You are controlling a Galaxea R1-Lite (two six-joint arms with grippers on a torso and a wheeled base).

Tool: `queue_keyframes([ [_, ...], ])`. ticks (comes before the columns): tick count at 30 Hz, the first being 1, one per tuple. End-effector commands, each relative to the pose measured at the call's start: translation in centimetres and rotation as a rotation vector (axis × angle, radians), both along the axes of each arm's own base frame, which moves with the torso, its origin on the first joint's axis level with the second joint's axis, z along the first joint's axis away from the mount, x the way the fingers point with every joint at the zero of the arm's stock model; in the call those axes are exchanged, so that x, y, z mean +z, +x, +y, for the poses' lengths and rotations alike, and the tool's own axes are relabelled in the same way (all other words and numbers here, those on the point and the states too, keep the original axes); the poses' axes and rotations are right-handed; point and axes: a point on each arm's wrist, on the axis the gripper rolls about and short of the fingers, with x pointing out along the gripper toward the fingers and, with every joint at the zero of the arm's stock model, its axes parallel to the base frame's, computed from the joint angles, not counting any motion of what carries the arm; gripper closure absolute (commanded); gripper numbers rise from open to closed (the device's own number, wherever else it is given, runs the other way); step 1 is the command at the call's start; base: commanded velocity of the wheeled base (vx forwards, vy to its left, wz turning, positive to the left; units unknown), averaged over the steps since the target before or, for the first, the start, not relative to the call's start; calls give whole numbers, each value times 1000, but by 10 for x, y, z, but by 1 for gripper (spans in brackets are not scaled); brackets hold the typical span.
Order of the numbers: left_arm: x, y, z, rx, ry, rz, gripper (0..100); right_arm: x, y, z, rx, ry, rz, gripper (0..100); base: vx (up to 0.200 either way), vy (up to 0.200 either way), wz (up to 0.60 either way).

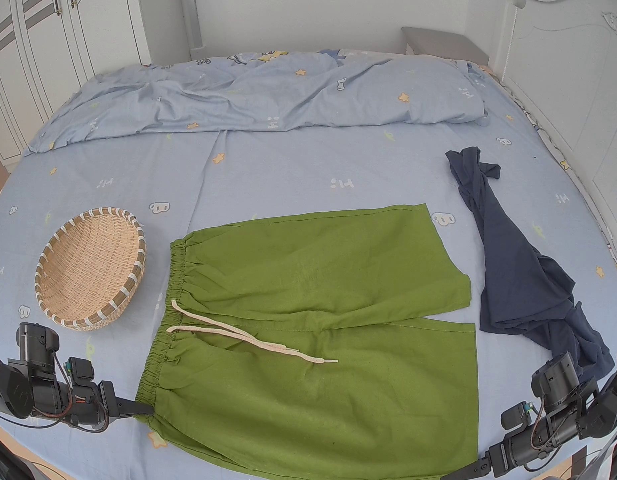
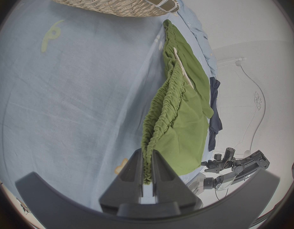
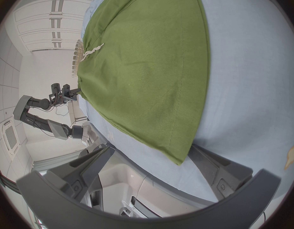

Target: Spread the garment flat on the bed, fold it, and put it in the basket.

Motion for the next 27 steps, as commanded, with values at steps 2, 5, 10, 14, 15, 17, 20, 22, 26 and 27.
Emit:
queue_keyframes([
  [2,0,0,0,3,0,-2,100,-1,1,0,1,0,2,0,0,0,0],
  [5,0,1,0,3,1,-3,100,-1,0,-1,-7,-1,5,0,0,0,0],
  [10,0,0,0,2,1,-2,100,-1,-2,-4,-29,-2,14,100,0,0,0],
  [14,0,0,0,-1,2,-2,100,-1,-5,-7,-41,-5,24,100,0,0,0],
  [15,0,0,0,-1,2,-2,100,-1,-5,-7,-41,-5,24,100,0,0,0],
  [17,0,0,0,1,1,0,100,-1,-7,-8,-48,-7,28,100,0,0,0],
  [20,0,0,0,0,1,1,100,-1,-7,-9,-57,-7,28,100,0,0,0],
  [22,0,0,0,0,0,4,100,0,-7,-10,-62,-7,24,100,0,0,0],
  [26,2,-2,-8,-37,-9,29,100,15,-6,-17,-116,26,-91,100,0,0,0],
  [27,5,-3,-10,-42,-12,30,100,21,-6,-19,-134,38,-131,100,0,0,0],
])
